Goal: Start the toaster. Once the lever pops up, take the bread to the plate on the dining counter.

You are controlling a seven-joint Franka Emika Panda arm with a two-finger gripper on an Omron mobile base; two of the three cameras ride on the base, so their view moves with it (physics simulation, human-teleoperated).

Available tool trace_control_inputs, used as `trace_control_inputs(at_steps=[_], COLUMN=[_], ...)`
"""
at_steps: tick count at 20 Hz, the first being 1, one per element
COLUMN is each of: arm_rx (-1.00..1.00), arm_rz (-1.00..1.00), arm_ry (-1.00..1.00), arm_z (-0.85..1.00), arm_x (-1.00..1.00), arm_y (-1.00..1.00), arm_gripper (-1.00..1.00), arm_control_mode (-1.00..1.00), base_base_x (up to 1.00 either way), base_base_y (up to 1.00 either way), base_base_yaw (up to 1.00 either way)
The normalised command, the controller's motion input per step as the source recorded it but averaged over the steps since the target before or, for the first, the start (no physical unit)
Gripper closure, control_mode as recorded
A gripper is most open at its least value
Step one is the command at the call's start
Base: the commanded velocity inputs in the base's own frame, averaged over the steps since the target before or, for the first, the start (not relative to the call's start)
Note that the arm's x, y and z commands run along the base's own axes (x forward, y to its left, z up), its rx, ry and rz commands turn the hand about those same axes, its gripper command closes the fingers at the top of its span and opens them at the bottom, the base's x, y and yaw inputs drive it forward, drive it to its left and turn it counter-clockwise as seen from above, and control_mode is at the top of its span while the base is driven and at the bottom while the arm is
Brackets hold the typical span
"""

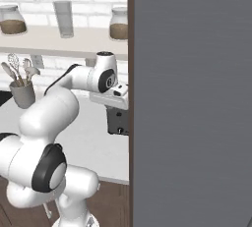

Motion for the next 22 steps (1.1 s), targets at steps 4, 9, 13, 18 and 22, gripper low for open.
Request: trace_control_inputs(at_steps=[4,9,13,18,22], arm_rx=[0.00,0.00,0.00,-0.02,-0.03], arm_rz=[0.00,0.00,0.00,0.00,0.00], arm_ry=[0.00,0.00,0.00,0.00,0.00], arm_z=[-0.06,-0.06,-0.15,-0.25,-0.27], arm_x=[0.27,0.28,0.26,0.21,0.17], arm_y=[-0.11,0.00,0.00,0.00,0.00], arm_gripper=[1.00,1.00,1.00,1.00,1.00], arm_control_mode=[-1.00,-1.00,-1.00,-1.00,-1.00], base_base_x=[0.00,0.00,0.00,0.00,0.00], base_base_y=[0.00,0.00,0.00,0.00,0.00], base_base_yaw=[0.00,0.00,0.00,0.00,0.00])
